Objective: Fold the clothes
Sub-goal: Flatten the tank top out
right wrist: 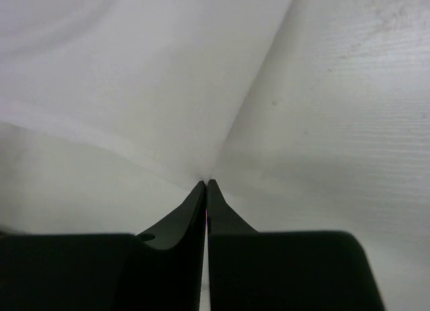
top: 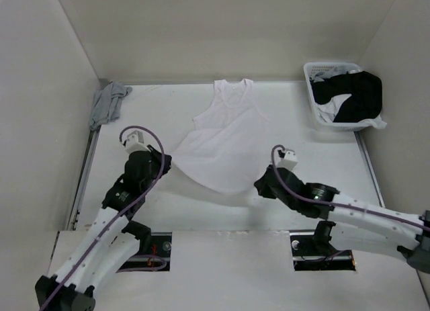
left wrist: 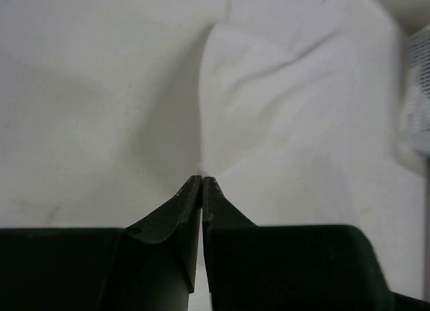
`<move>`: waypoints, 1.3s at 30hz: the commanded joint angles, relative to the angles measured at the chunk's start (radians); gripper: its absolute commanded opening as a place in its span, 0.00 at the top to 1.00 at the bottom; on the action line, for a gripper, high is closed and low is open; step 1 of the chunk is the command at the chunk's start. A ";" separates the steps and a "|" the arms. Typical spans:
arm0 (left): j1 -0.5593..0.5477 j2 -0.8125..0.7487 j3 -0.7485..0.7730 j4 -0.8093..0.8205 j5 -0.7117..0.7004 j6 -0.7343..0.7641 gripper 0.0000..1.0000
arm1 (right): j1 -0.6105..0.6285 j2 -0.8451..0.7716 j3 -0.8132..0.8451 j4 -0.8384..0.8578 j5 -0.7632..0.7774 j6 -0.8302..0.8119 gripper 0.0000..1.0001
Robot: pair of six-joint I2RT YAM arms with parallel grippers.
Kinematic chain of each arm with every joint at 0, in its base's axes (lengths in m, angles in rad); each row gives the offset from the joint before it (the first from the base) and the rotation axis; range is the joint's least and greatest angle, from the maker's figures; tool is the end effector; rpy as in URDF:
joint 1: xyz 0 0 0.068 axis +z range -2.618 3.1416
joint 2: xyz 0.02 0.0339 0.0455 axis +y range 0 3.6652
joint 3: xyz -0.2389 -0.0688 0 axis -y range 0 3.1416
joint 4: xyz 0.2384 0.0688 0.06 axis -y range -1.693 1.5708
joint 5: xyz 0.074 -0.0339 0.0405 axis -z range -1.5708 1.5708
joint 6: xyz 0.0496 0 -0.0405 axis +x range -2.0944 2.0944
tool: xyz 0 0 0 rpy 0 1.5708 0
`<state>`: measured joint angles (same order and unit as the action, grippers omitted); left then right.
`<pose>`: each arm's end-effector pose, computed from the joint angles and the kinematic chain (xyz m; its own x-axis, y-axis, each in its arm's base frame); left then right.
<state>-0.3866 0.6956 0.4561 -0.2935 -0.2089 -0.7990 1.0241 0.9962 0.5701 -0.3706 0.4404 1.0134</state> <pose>0.1780 -0.0613 0.2061 -0.4740 -0.5640 -0.6762 -0.1954 0.8162 -0.5438 0.1299 0.1728 0.1851 -0.7209 0.2920 -0.6285 -0.0113 0.9018 0.4320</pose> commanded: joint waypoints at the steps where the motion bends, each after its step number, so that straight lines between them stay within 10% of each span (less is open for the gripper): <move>1: -0.017 -0.119 0.223 -0.042 -0.064 0.023 1.00 | 0.064 -0.178 0.189 -0.198 0.179 -0.051 0.96; 8: -0.065 -0.134 0.579 -0.052 -0.170 0.116 1.00 | 0.216 -0.262 0.655 -0.421 0.427 -0.269 0.96; 18: -0.048 -0.036 0.921 0.057 -0.224 0.196 1.00 | 0.281 -0.059 1.157 -0.200 0.482 -0.734 0.95; 29: 0.168 0.450 0.963 0.159 -0.058 0.101 1.00 | -0.441 0.304 1.261 -0.077 -0.259 -0.619 0.95; 39: 0.335 0.876 1.422 0.100 0.107 0.044 1.00 | -0.631 0.847 1.913 -0.207 -0.379 -0.615 0.96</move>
<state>-0.0704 1.6043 1.6695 -0.2501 -0.1608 -0.7471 0.4259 1.8217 2.2601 -0.5674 0.1192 0.3897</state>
